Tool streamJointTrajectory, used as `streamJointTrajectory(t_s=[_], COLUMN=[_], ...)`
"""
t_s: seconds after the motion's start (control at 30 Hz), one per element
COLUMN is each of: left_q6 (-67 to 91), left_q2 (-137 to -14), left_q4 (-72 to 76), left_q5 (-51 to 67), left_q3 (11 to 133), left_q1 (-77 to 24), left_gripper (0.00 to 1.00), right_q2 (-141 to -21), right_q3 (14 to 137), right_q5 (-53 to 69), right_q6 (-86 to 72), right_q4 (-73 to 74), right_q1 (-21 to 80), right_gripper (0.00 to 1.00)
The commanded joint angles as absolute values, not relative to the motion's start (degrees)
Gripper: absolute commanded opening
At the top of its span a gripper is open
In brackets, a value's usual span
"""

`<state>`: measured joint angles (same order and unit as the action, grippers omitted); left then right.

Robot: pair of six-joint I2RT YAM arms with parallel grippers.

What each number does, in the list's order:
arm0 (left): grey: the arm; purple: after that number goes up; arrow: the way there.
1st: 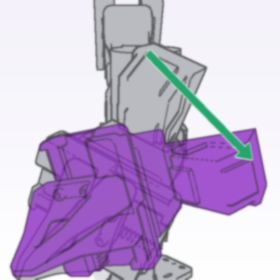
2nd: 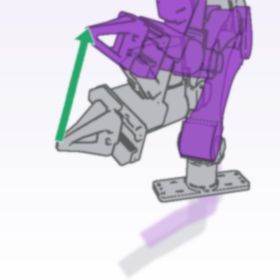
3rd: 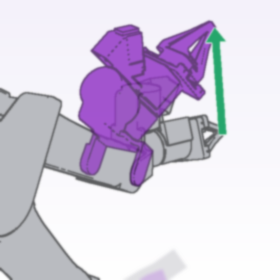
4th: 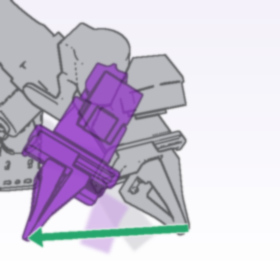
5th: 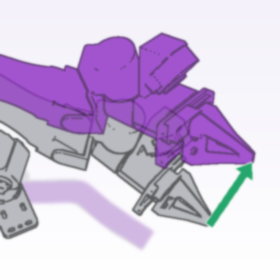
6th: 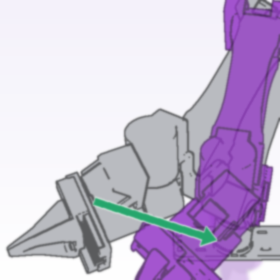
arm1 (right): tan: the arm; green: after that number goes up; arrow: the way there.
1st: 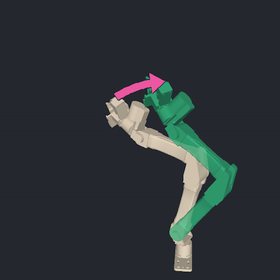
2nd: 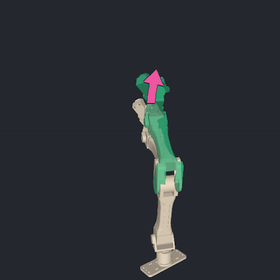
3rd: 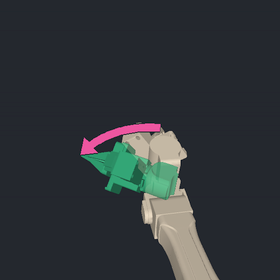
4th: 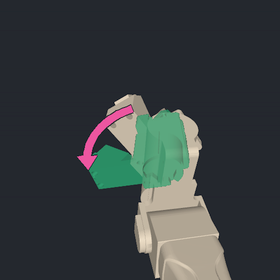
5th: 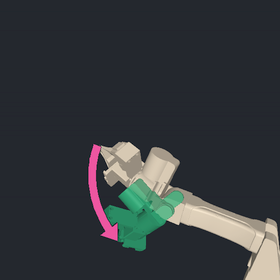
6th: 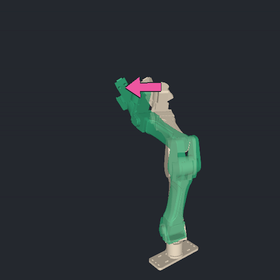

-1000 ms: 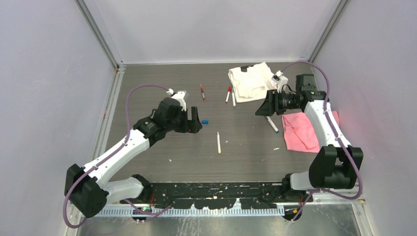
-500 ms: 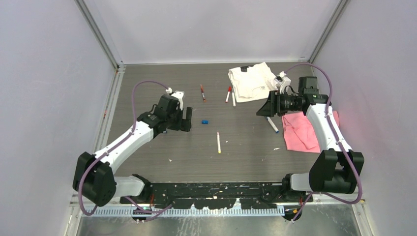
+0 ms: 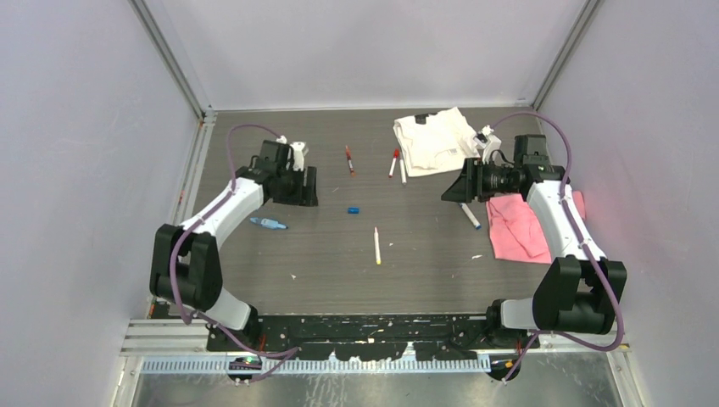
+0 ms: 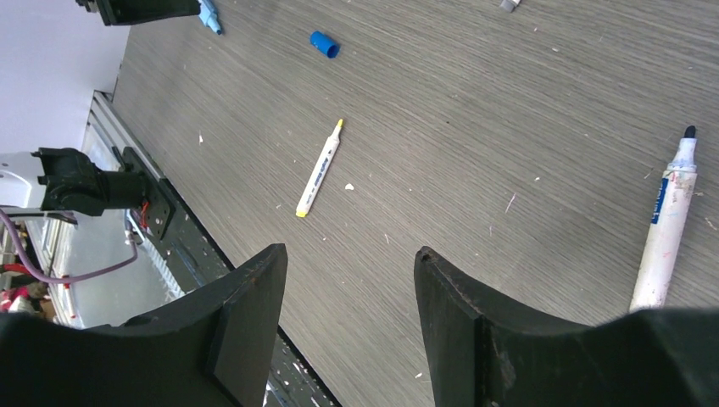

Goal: Insert the pens into the pen caps
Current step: Pick up the pen from the center of the board.

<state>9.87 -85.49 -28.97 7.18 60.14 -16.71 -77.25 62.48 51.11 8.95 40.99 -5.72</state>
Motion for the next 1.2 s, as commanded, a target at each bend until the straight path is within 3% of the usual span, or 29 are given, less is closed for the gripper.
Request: streamJointTrajectory(t_s=[0.0,0.13,0.27,0.37,0.53,0.93,1.0,1.17], left_q6=[15.00,28.66,36.77,43.91,48.60,47.82,47.59,47.99], left_q2=[-87.94,-84.45,-82.61,-84.59,-94.44,-111.48,-112.34,-114.44], left_q4=[-28.20,-20.79,-20.76,-22.98,-32.07,-40.86,-40.90,-42.63], left_q5=[23.93,23.34,9.95,-1.28,-11.66,-11.51,-11.30,-10.94], left_q3=[63.43,58.53,58.04,59.78,68.97,83.03,83.66,85.07], left_q1=[-16.46,-21.84,-34.14,-42.59,-49.01,-52.82,-52.82,-52.82], left_gripper=[0.66,0.65,0.63,0.53,0.50,0.45,0.39,0.35], right_q2=[-77.06,-77.20,-78.45,-79.51,-79.86,-78.27,-78.53,-79.35], right_q3=[61.68,61.27,61.42,61.61,61.06,60.56,60.64,60.90], right_q5=[53.60,53.47,54.09,54.78,55.58,54.76,54.91,55.13], right_q6=[8.16,8.52,8.34,7.30,6.30,6.81,6.85,6.85], right_q4=[38.90,38.93,38.39,37.59,36.44,36.73,36.69,36.63], right_q1=[-5.89,-5.89,-5.89,-5.89,-5.89,-5.89,-5.89,-5.89], right_gripper=[0.62,0.62,0.62,0.62,0.62,0.62,0.62,0.62])
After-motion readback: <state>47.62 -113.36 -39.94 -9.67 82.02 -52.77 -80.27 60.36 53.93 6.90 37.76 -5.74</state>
